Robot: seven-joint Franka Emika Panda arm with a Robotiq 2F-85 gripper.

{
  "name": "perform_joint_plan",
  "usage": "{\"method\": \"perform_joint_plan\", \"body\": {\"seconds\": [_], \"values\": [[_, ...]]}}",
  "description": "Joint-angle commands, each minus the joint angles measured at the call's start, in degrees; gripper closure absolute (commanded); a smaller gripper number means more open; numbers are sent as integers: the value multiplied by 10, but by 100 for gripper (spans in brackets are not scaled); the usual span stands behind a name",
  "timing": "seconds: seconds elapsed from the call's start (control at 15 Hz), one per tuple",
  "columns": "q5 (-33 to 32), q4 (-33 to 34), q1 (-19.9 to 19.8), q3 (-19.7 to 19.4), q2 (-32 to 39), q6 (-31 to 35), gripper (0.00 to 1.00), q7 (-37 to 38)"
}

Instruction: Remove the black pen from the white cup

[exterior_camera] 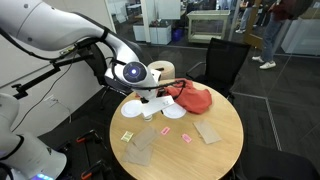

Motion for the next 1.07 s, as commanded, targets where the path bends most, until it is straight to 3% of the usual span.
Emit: {"method": "perform_joint_plan", "body": {"seconds": [0.0, 0.67, 1.0], "values": [[-13, 26, -7, -24, 43, 6, 96, 18], [-23, 92, -22, -29, 193, 68, 96, 48], [-51, 120, 7, -66, 261, 101, 96, 118]]}}
